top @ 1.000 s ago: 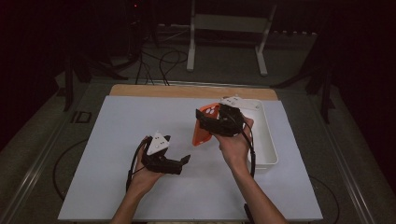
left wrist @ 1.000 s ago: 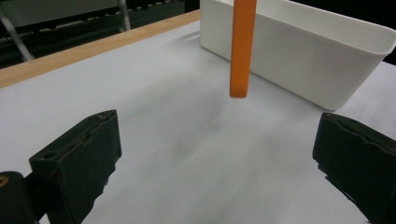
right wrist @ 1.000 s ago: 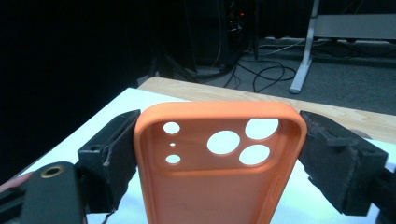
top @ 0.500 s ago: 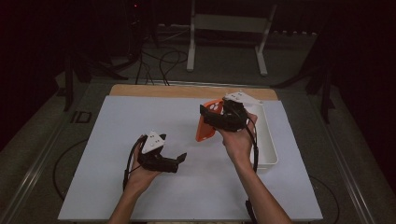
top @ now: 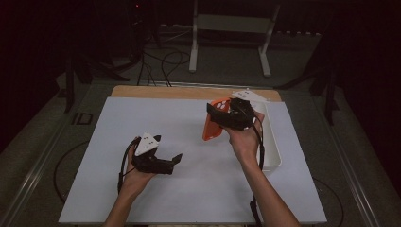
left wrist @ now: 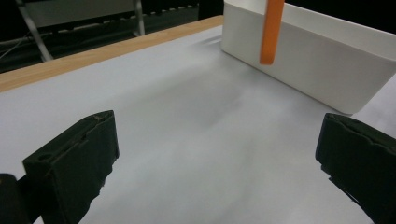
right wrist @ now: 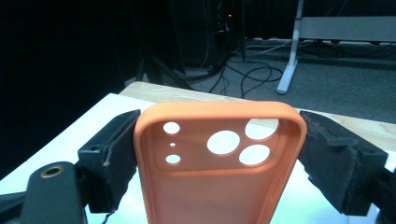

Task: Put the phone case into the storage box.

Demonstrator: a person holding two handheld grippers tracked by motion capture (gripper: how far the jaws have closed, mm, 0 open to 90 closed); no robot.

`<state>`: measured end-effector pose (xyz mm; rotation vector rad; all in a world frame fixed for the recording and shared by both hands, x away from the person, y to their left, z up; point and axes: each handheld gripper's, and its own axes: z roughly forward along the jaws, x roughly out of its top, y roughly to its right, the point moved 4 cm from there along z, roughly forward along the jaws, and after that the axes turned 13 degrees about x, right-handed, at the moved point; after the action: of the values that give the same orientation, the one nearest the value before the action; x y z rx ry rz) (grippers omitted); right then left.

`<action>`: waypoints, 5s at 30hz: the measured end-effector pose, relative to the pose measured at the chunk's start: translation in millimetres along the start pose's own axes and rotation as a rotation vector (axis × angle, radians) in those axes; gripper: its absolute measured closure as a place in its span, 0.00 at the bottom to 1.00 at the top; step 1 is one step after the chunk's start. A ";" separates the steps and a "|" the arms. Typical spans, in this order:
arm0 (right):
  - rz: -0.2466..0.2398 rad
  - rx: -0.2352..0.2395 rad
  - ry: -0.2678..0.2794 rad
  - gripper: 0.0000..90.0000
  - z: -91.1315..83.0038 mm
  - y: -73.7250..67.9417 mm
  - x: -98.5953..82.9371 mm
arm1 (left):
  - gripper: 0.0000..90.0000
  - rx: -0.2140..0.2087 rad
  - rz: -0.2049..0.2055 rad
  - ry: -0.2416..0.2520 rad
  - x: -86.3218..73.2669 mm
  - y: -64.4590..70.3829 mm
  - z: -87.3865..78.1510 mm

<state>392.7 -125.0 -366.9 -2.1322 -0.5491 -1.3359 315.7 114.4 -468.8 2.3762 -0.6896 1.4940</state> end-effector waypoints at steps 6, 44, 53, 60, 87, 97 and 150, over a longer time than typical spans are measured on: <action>0.000 -0.007 -0.004 0.19 1.0 4.0 0.5 | 0.00 0.012 -0.014 0.006 -6.1 -9.5 -4.3; -0.004 -0.076 0.009 0.19 -5.8 25.6 12.0 | 0.00 0.113 -0.005 0.027 -61.9 -49.3 -45.3; 0.003 -0.092 0.012 0.19 -6.8 31.4 13.2 | 0.00 0.107 -0.001 0.050 -69.8 -48.9 -53.6; 0.003 -0.105 0.016 0.19 -8.2 35.0 16.2 | 0.00 0.127 0.000 0.051 -74.2 -51.2 -57.5; 0.011 -0.180 0.023 0.19 -14.1 58.7 28.1 | 0.00 0.134 0.015 0.033 -77.1 -47.8 -53.1; 0.012 -0.209 0.027 0.19 -16.2 67.8 33.0 | 0.00 0.135 0.014 0.033 -76.9 -47.8 -53.6; 0.021 -0.367 0.007 0.19 -18.7 114.7 33.7 | 0.00 0.148 0.004 0.041 -75.9 -48.2 -55.7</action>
<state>463.5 -222.7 -357.4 -2.4130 -0.2926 -1.5257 269.7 200.2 -510.3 2.4442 -0.5932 1.6436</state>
